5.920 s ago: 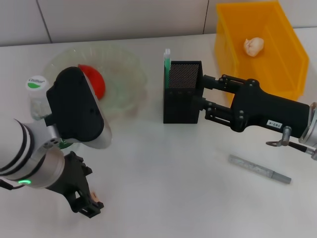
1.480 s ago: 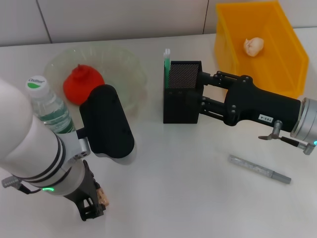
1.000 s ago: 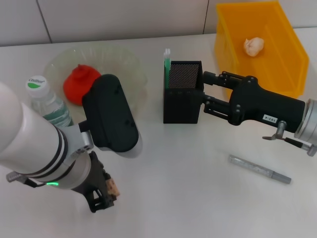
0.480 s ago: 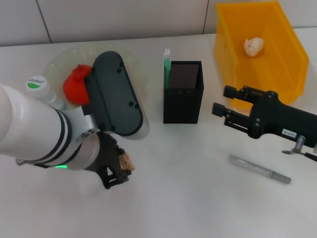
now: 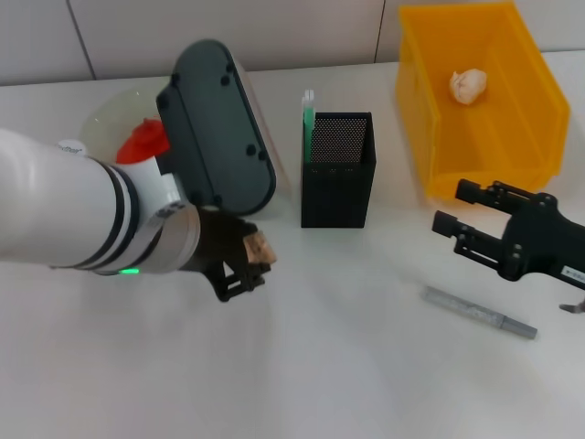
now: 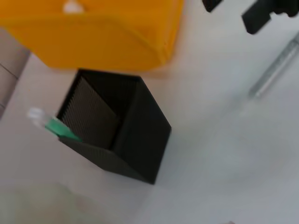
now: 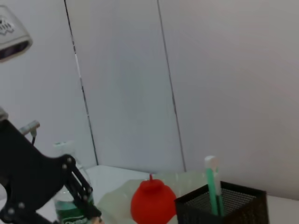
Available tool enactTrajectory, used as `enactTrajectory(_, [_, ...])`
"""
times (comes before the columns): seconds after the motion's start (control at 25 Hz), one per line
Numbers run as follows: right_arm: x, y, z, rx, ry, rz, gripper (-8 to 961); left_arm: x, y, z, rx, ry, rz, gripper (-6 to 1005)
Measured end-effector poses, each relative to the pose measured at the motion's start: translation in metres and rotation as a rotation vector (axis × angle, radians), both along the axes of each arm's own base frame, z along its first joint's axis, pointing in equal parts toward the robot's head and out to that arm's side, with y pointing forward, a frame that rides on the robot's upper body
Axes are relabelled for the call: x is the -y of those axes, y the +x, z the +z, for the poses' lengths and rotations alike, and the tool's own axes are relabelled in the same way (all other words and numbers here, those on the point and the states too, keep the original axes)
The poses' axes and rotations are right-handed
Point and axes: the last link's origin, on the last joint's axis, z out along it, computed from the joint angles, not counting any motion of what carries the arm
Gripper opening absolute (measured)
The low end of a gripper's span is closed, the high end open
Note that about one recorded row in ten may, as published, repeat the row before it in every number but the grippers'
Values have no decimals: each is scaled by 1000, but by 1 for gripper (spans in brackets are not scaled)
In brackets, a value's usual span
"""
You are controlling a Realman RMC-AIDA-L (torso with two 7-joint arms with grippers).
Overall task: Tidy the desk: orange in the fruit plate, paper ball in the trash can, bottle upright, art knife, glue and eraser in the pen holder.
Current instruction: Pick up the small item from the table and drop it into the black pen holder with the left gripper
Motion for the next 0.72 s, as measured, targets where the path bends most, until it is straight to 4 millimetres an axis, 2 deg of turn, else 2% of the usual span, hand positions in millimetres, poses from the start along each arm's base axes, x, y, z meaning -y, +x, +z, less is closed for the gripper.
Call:
enactTrajectory(0.2, [7,8,6,-7,32,-27,707,-4,9,5,53,41,-33,409])
enactTrajectory(0.44, [13,13,9,-5,48,-37,711,-15,27,13,199,116,-73,408])
enactTrajectory(0.72, [16,14,9,-9,53,-42,768,-24,39,15,307,167,-106,410])
